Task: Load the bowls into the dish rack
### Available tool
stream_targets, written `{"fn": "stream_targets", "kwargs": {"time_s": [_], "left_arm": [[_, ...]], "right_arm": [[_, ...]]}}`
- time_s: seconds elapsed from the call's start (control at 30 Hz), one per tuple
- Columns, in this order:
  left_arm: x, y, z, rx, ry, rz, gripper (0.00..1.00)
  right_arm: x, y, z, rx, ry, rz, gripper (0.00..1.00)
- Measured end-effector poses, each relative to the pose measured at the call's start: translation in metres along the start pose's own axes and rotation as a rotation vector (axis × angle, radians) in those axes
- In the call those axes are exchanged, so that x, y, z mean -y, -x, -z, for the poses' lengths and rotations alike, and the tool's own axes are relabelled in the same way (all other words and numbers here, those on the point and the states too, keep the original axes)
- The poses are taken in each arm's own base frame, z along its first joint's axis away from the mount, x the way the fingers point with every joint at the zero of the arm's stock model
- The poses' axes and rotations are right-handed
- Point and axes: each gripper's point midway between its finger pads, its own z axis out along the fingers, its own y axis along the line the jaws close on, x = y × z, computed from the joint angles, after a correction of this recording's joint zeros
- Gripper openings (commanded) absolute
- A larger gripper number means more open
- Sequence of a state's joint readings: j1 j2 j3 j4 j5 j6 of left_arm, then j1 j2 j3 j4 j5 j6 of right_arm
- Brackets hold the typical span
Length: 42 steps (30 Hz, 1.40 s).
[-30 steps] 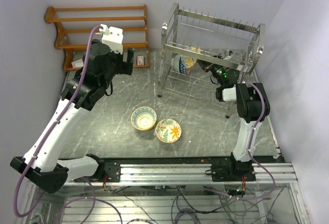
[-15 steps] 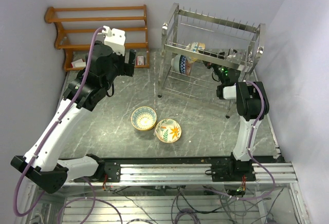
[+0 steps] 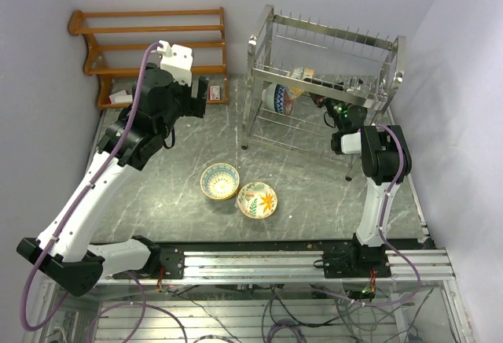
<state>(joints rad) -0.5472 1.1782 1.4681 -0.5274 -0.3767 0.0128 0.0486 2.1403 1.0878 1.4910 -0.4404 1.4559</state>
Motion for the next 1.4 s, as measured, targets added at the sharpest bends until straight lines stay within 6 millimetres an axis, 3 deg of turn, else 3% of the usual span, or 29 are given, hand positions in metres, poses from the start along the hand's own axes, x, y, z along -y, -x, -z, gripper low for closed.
{"fn": "stream_targets", "kwargs": {"time_s": [1.4], "left_arm": [[0.007,-0.009,-0.011,-0.028,-0.008,-0.012,0.99]], "right_arm": [[0.056,0.002,0.026,0.011,-0.195,0.029,0.0]]}}
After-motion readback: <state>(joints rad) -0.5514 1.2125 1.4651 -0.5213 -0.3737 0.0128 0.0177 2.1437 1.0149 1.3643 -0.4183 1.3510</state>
